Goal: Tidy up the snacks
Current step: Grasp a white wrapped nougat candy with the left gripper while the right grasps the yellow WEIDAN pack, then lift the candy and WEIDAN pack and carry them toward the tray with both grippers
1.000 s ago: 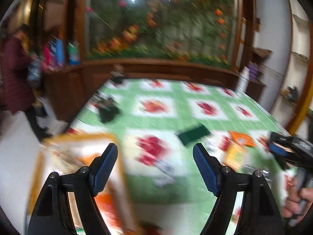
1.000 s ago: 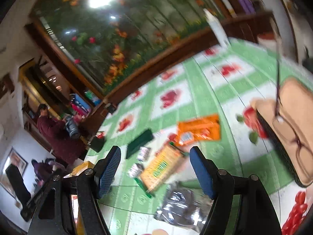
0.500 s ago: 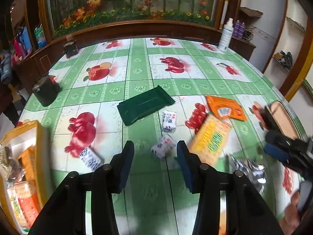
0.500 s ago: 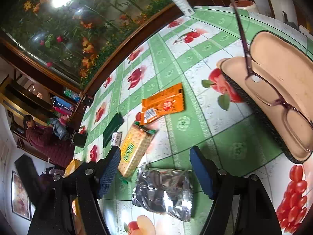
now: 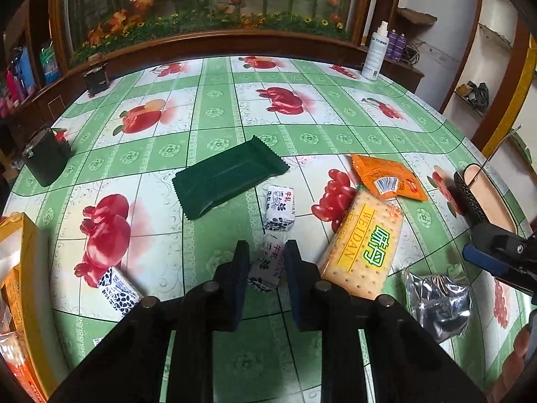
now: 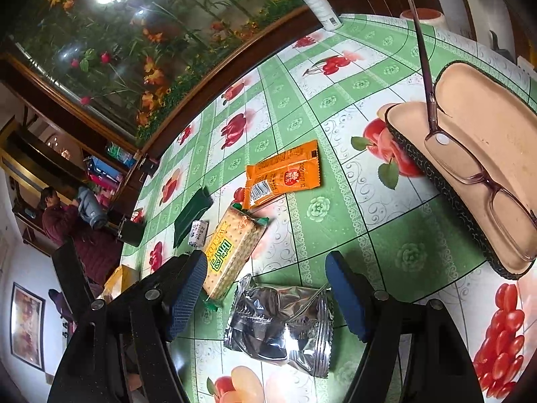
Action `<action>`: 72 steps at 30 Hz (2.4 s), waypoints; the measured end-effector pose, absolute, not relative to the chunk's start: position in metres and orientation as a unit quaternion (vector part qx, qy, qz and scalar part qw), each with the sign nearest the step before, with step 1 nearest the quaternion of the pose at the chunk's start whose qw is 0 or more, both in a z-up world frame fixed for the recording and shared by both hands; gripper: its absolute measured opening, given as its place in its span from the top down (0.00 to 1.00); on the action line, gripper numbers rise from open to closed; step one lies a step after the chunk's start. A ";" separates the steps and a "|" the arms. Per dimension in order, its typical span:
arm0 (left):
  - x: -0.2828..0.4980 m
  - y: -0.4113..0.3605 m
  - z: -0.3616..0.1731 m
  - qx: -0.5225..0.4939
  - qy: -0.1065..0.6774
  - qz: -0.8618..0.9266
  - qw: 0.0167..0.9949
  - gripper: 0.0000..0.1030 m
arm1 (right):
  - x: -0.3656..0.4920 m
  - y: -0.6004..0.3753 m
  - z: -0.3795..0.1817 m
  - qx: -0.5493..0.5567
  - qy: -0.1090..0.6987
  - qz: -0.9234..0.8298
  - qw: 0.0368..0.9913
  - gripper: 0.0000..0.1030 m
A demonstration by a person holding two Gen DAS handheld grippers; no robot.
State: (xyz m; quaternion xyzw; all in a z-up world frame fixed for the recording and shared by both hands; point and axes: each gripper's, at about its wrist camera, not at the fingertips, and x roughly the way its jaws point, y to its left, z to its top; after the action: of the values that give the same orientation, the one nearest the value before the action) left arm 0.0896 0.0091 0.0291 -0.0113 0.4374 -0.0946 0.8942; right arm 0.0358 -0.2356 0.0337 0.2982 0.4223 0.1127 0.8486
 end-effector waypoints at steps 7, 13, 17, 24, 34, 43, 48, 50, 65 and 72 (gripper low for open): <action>0.087 0.003 0.026 0.005 0.435 -0.098 0.895 0.74 | 0.036 -0.235 0.031 0.295 0.423 0.104 0.851 0.25; 0.087 -0.005 0.019 0.030 0.434 -0.082 0.897 0.82 | 0.036 -0.230 0.032 0.284 0.421 0.103 0.855 0.25; 0.086 0.002 0.023 0.011 0.433 -0.078 0.898 0.82 | 0.035 -0.227 0.033 0.274 0.419 0.101 0.860 0.25; 0.075 0.018 0.050 -0.013 0.397 -0.068 0.915 0.82 | 0.038 -0.210 0.036 0.237 0.420 0.094 0.871 0.25; 0.070 0.042 0.067 -0.042 0.382 -0.045 0.922 0.82 | 0.069 -0.163 0.031 0.213 0.464 0.090 0.855 0.25; 0.068 0.045 0.069 -0.045 0.381 -0.044 0.923 0.82 | 0.089 -0.111 0.021 0.078 0.486 0.051 0.869 0.25; 0.068 0.045 0.068 -0.046 0.383 -0.044 0.921 0.82 | 0.079 -0.117 0.019 0.042 0.462 0.068 0.883 0.39; 0.068 0.044 0.067 -0.046 0.386 -0.046 0.920 0.82 | 0.076 -0.124 0.019 0.047 0.461 0.077 0.883 0.42; 0.068 0.040 0.064 -0.041 0.389 -0.052 0.919 0.82 | 0.063 -0.112 0.034 0.070 0.429 0.132 0.891 0.48; 0.068 0.041 0.064 -0.042 0.389 -0.053 0.919 0.82 | 0.066 -0.110 0.024 0.069 0.454 0.137 0.877 0.48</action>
State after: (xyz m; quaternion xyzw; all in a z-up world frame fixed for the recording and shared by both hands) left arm 0.0678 0.0405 0.0640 -0.0424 0.3887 -0.0526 0.9189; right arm 0.0663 -0.1105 0.0244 0.0694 0.4545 0.1366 0.8775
